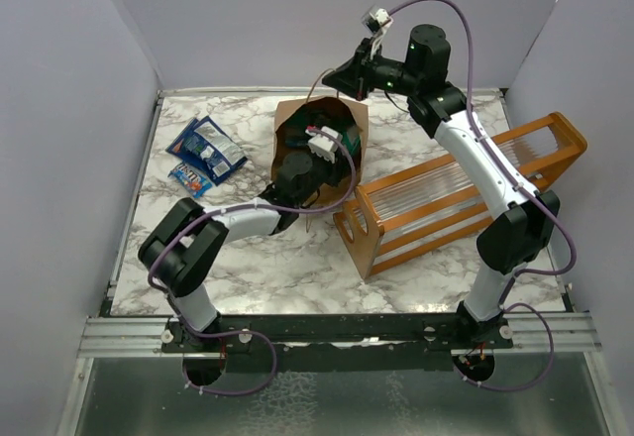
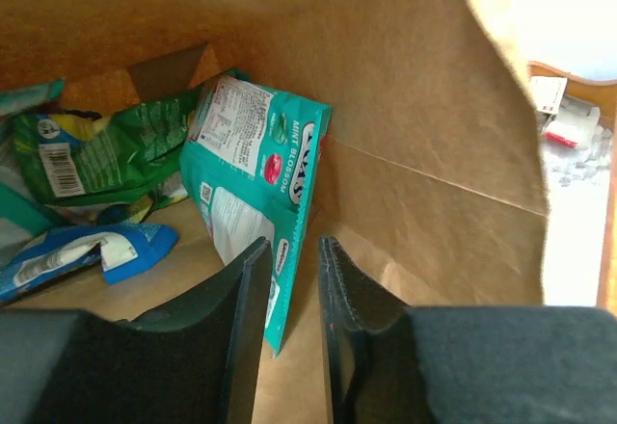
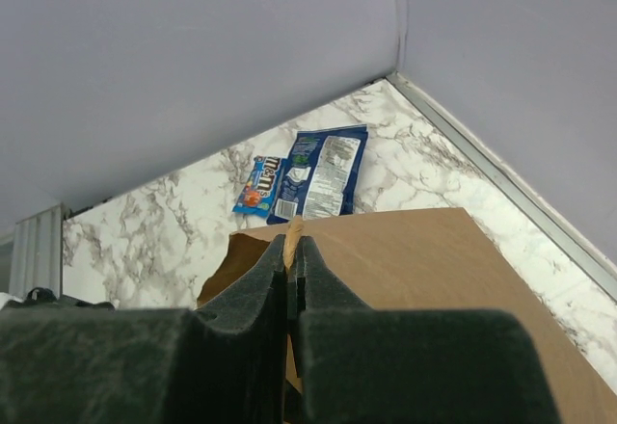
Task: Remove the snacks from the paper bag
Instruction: Take out the snack from the paper bag, then place the snack at the center of the board, then take out the snack from the paper bag.
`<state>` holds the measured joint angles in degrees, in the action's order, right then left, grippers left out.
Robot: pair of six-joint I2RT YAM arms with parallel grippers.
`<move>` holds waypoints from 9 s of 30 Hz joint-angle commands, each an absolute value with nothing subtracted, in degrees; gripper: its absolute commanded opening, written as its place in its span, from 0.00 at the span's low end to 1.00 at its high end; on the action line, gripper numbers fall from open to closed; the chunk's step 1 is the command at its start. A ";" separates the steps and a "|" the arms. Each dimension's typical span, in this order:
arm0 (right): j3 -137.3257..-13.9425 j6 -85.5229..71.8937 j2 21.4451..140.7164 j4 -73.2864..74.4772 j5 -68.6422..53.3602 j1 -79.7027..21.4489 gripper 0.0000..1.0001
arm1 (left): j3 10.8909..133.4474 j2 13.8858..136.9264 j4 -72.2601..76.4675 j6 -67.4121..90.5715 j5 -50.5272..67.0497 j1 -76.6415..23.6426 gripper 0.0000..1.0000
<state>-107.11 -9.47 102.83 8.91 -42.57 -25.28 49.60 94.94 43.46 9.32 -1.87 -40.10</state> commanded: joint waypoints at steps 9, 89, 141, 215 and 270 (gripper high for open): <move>-108.95 -13.08 99.21 3.95 -43.94 -25.31 0.02 | 55.00 104.89 50.42 4.88 -0.99 -40.23 0.43; -90.79 -9.60 91.18 -3.99 -37.84 -25.38 0.02 | 57.82 68.19 -28.40 27.65 -29.02 0.98 0.00; -87.48 -10.39 94.60 -13.76 -45.51 -33.10 0.02 | 60.72 55.87 -26.45 37.13 21.17 4.57 0.95; -78.57 -13.85 86.66 -23.69 -43.48 -38.57 0.02 | 46.52 81.19 12.30 73.78 -31.89 -42.58 0.40; -79.81 -9.46 85.74 -18.46 -40.27 -38.58 0.02 | 59.97 107.18 15.36 75.64 -25.72 -36.93 0.51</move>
